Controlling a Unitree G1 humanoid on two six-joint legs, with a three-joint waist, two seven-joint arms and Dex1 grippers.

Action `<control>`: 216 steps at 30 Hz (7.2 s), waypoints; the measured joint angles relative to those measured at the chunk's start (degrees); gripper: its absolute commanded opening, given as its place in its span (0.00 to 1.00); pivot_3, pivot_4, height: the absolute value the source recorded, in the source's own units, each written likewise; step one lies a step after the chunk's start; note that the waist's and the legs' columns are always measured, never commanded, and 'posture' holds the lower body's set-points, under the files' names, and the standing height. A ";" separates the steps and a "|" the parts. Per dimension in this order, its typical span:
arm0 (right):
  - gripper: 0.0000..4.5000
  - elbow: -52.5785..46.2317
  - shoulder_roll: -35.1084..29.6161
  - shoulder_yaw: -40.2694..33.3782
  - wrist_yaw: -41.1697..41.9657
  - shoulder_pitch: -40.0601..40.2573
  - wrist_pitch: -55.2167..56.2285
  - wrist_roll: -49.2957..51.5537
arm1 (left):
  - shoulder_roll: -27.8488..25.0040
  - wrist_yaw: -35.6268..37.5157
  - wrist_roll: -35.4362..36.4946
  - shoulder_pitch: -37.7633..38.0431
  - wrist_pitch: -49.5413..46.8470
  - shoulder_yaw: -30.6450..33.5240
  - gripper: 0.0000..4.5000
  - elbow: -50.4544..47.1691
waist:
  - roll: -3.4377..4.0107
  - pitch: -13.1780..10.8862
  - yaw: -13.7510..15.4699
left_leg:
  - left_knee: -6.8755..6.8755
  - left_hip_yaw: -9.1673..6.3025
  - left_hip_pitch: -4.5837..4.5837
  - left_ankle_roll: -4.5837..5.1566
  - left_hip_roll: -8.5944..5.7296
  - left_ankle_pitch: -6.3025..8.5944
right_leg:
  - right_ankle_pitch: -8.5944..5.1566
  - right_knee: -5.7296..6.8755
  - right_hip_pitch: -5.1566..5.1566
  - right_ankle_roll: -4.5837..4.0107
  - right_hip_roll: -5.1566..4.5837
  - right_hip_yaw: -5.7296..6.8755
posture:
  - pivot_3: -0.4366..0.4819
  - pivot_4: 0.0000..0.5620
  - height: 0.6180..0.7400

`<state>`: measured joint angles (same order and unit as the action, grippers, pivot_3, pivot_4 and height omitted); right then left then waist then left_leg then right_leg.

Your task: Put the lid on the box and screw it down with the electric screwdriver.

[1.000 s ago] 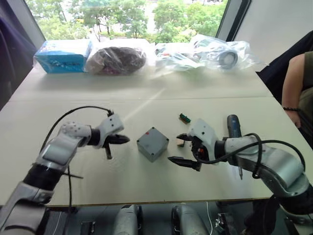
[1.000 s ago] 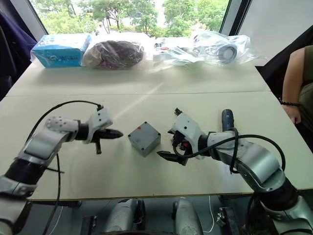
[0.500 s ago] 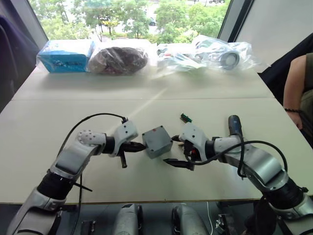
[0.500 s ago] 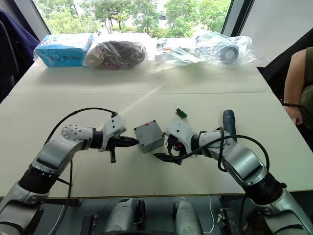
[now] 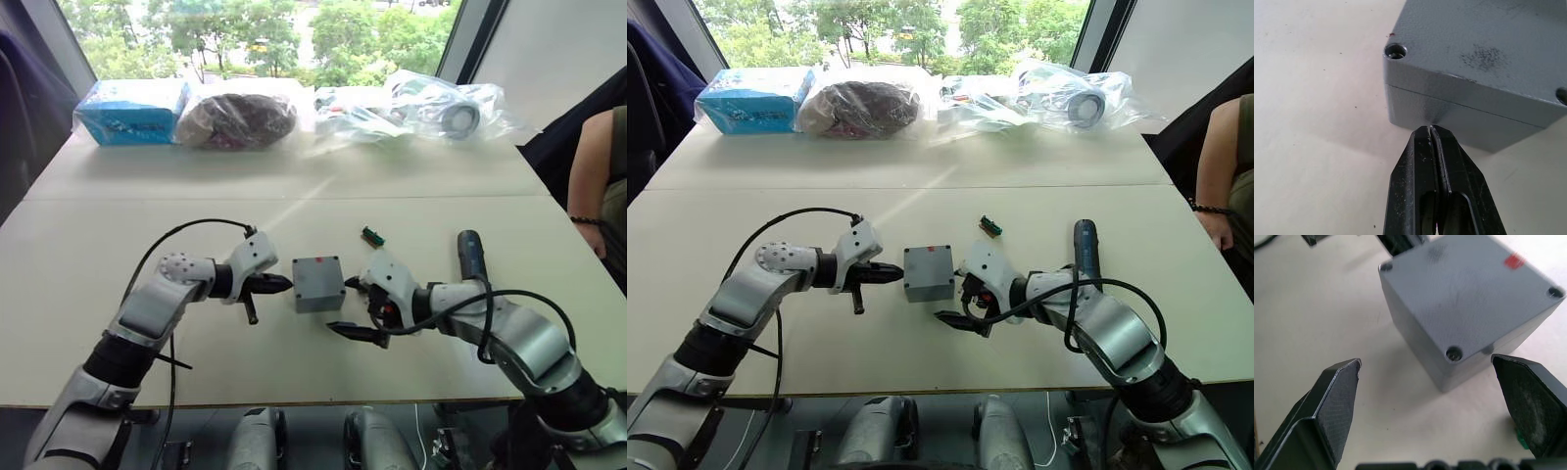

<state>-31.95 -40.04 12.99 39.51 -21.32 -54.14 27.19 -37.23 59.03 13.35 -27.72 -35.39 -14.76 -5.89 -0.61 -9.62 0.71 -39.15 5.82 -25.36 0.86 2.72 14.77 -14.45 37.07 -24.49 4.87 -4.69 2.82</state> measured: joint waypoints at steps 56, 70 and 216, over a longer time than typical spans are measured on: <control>0.01 53.03 12.92 -9.27 2.05 -14.77 32.04 -15.72 | -0.14 -0.68 8.55 -7.10 -5.30 4.90 0.00 -5.37 | 0.01 0.00 -0.42 | 0.02 0.17 0.02 -0.20 -0.01 -0.12 | 0.01 0.04 0.01 0.02 0.04 -0.02 | 0.48 0.27 1.00; 0.40 51.96 13.06 -11.13 1.04 -14.30 31.57 -15.60 | 0.04 -0.67 8.44 -7.11 -4.15 4.73 0.00 -4.15 | 0.01 0.00 -0.40 | 0.02 0.17 0.02 -0.20 -0.01 -0.12 | 0.01 0.04 0.01 0.02 0.04 -0.02 | 0.48 0.27 1.00; 1.00 42.67 -21.79 -10.75 -8.31 -16.82 -38.00 18.44 | 1.63 8.76 11.04 -9.14 2.40 -2.78 0.00 -12.04 | 0.06 -0.01 -1.04 | 0.03 0.19 0.03 0.07 -0.03 0.04 | 0.00 -0.05 -0.09 0.01 0.03 -0.38 | 0.48 0.27 1.00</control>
<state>10.72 -61.83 2.24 31.20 -38.14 -92.14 45.63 -35.61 67.78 24.39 -36.86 -32.99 -17.54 -17.93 -0.55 -9.63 -0.33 -39.11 6.01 -25.33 0.93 2.69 14.81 -14.44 37.02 -24.58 4.88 -4.66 2.44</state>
